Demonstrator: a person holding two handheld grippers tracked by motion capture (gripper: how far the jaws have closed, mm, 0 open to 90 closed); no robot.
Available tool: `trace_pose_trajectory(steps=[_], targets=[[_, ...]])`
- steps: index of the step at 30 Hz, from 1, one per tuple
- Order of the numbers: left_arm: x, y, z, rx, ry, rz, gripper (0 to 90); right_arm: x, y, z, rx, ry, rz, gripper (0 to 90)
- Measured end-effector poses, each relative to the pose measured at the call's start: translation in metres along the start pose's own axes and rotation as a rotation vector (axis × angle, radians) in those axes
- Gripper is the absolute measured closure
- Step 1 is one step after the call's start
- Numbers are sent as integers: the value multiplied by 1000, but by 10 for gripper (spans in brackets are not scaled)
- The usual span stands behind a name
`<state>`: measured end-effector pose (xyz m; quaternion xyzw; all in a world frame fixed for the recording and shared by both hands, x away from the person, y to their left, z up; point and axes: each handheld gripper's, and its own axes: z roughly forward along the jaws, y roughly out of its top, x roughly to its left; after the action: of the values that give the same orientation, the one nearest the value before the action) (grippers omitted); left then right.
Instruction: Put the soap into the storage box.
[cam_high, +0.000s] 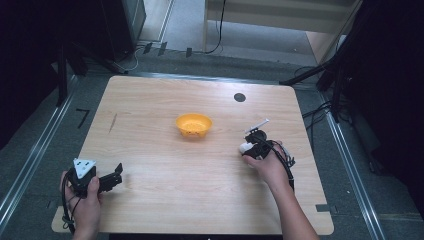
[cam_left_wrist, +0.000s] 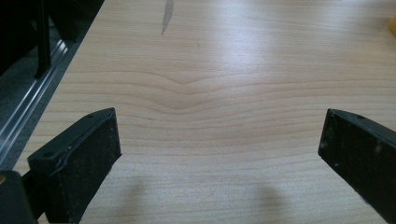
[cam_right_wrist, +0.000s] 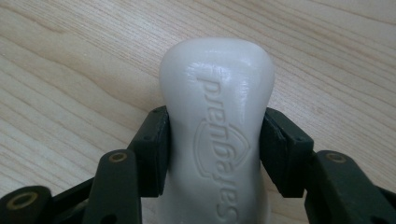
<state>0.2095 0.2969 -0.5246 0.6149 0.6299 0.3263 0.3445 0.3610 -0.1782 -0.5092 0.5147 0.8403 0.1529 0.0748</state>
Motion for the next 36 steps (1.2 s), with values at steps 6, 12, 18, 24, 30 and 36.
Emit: trace_pose_trajectory(steps=[6,12,18,24,30,36], targets=[[0,0,0,0,1,1,0,-1,0,-1,1,7,-9,501],[0,0,0,5,0,0,0,-2,-3,-1,-17,16,-34,505],[0,0,0,4,3,-1,0,-2,-4,-1,-24,28,-61,506],[0,0,0,4,2,-3,0,-2,-3,-1,-14,38,-92,507],[0,0,0,4,1,-4,0,-5,-3,-2,-21,80,-108,509],[0,0,0,4,0,-5,0,-8,-2,-7,-59,86,-123,510]])
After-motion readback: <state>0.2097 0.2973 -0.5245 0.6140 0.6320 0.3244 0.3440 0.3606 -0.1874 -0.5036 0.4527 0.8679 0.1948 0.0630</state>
